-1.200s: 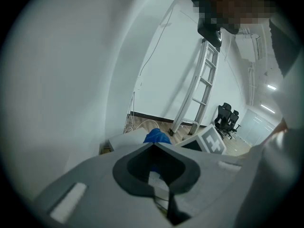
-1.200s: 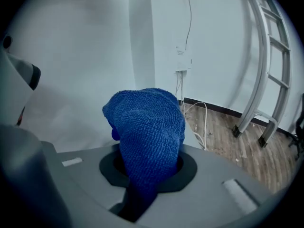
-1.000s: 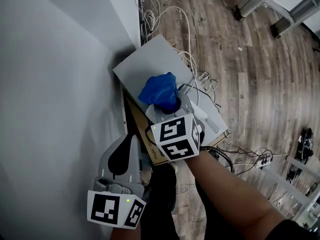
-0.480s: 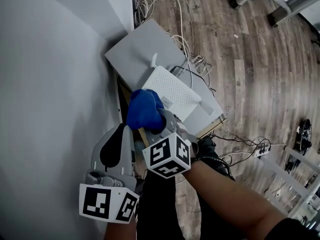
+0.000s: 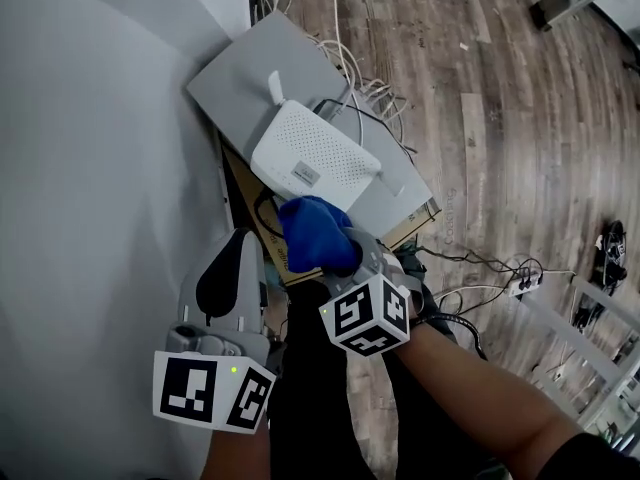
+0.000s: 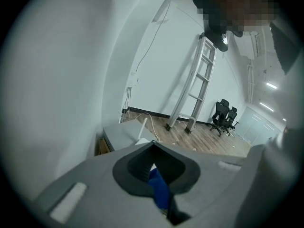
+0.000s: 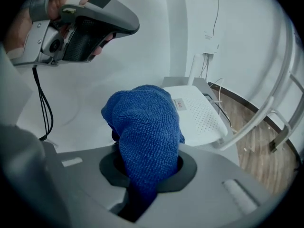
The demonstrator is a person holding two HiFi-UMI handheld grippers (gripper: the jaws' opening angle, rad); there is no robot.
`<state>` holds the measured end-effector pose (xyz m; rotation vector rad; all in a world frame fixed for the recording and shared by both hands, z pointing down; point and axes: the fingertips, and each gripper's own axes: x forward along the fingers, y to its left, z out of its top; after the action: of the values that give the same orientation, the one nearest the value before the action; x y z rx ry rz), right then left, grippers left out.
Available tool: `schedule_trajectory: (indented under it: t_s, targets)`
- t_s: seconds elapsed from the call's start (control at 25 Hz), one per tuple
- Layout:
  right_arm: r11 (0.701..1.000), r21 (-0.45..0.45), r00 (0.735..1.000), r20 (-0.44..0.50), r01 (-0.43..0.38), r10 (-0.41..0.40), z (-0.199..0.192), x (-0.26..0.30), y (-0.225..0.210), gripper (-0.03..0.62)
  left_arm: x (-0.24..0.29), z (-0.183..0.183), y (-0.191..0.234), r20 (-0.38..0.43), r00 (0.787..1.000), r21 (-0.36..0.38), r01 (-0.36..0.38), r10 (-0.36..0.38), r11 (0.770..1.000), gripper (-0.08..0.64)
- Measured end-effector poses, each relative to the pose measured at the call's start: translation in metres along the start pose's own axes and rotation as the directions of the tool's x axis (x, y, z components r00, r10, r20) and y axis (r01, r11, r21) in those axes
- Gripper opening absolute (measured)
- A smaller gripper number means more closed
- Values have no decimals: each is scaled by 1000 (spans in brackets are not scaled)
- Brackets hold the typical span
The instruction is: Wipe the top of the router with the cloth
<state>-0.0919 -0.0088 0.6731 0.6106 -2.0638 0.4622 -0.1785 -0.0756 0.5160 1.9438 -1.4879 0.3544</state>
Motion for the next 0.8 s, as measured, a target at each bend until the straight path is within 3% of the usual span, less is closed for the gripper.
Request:
schedule_trajectory:
  t_s: [0.2, 0.4, 0.8]
  targets:
    - [999, 21, 999, 14, 28, -29, -9, -27, -21, 97, 6, 3, -26, 14, 1000, -8, 4, -4, 1000, 1]
    - [995, 82, 991, 115, 62, -71, 31, -80, -53, 97, 9, 23, -56, 31, 999, 2, 11, -11, 1000, 1]
    - [978, 179, 935, 314, 110, -162, 149, -217, -100, 97, -29, 168, -96, 172, 985, 74, -20, 7, 997, 1]
